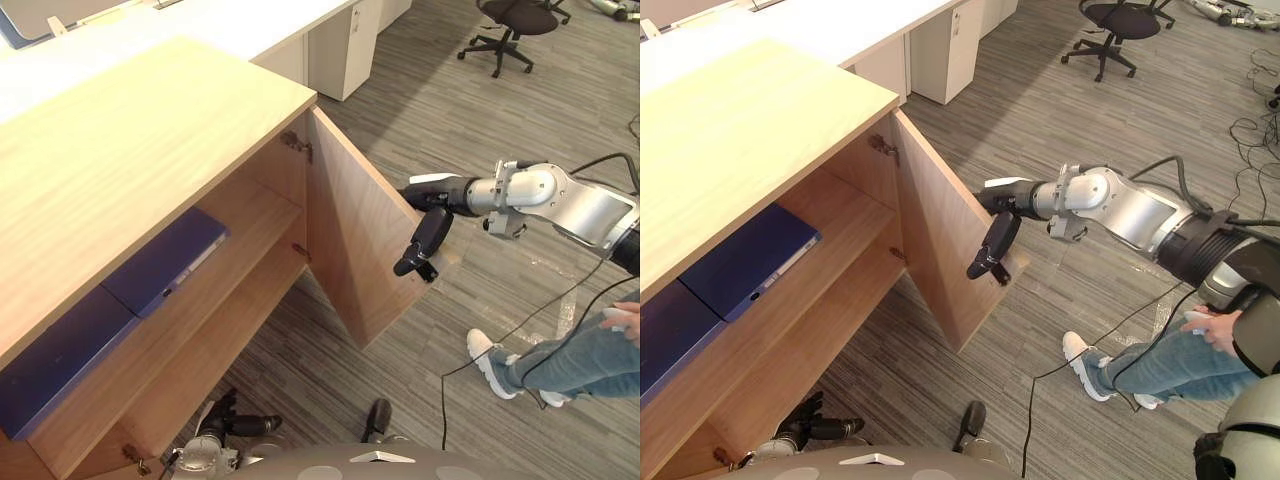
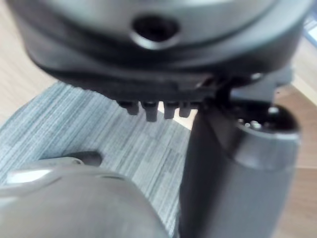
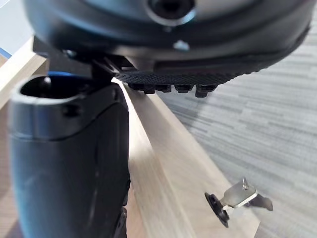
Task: Walk over to the cabinet, pick up the folder, carry it to the office cabinet, place the folder inside the office cabinet, then close the office cabinet door
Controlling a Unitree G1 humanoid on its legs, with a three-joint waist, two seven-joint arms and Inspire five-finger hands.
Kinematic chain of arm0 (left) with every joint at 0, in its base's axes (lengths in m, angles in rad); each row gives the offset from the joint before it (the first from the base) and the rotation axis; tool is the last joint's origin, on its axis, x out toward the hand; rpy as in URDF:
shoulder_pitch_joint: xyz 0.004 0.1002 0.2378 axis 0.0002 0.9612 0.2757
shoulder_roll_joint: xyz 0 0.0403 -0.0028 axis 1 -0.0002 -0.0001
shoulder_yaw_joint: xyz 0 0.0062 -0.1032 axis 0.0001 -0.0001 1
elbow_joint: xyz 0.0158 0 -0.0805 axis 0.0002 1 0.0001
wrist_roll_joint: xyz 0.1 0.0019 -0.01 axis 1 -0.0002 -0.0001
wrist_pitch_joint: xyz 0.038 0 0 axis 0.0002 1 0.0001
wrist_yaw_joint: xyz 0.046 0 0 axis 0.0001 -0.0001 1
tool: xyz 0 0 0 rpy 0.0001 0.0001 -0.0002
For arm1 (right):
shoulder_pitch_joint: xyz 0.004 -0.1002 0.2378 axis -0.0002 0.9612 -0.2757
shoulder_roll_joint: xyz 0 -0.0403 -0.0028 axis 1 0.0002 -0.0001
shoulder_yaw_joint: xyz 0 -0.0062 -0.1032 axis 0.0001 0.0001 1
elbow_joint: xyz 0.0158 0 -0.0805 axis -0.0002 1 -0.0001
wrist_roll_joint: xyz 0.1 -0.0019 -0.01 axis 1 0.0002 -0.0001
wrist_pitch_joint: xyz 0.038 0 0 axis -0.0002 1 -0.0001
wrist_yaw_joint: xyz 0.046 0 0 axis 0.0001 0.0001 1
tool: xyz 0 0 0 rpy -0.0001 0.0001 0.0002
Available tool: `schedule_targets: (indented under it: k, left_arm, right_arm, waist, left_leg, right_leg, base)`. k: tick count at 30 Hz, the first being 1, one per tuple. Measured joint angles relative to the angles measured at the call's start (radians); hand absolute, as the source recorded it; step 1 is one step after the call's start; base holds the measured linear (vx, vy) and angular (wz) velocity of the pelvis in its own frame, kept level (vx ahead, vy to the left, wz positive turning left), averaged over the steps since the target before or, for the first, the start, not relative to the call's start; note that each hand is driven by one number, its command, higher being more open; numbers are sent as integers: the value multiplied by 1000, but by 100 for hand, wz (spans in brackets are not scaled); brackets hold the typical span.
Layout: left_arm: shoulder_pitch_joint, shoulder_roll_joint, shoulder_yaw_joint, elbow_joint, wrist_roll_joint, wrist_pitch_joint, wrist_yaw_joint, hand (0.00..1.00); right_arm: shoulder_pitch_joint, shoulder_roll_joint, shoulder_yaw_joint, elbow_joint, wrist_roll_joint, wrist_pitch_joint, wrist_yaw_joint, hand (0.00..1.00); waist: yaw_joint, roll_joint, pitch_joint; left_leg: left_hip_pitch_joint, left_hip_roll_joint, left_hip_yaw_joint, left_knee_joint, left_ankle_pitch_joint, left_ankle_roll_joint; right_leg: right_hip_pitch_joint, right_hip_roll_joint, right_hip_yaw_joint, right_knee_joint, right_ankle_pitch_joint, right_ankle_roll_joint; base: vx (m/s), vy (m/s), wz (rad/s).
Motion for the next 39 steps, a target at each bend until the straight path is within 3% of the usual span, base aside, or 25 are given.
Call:
schedule_targets:
  k: [6,16,20,25,31,36,39]
  left_arm:
    - [6,-4,29,20,-1,-1,5,100]
    - [38,-11,40,0,-13,-1,-6,100]
    - [43,2,39,-2,-25,-3,-19,100]
    - [43,26,40,-14,-49,-3,-40,100]
    - [46,35,64,-25,-88,-4,-62,100]
    - [62,46,85,-39,-89,-6,-62,100]
    - [62,47,85,-39,-89,-5,-61,100]
  right_arm:
    - [197,-3,-163,-33,212,9,-3,100]
    - [217,-83,-152,-65,238,-47,-5,100]
    - [104,-141,-41,-102,196,-59,73,100]
    - [-7,-149,26,-82,87,-102,170,100]
    - [-287,-122,110,189,34,-172,107,100]
    - [-422,-114,139,235,1,-202,83,100]
    - [-443,-93,143,239,-1,-213,83,100]
  waist:
    - [0,-7,-8]
    - [2,-15,-6]
    - [1,-36,-6]
    - [1,-93,3]
    - [5,-130,17]
    - [-3,-157,14]
    - [-7,-159,14]
  left_leg:
    - [5,1,5,3,10,1]
    - [3,1,13,10,10,1]
    - [3,2,18,-1,10,1]
    - [1,3,33,-2,8,2]
    - [-23,7,50,0,-11,-2]
    - [-23,33,63,16,-20,-17]
    - [-23,38,67,15,-20,-20]
  right_leg:
    - [4,4,6,0,0,0]
    - [2,5,12,0,0,0]
    - [-8,10,19,0,0,0]
    - [-19,13,44,0,1,-2]
    - [-50,21,66,0,19,-21]
    - [-50,48,75,0,19,-29]
    - [-53,55,78,0,18,-32]
  base:
    - [10,37,-3]
    - [-15,48,-1]
    - [-39,39,-6]
    - [-62,25,-8]
    - [-110,30,-7]
    - [-50,5,-10]
    - [-12,44,-5]
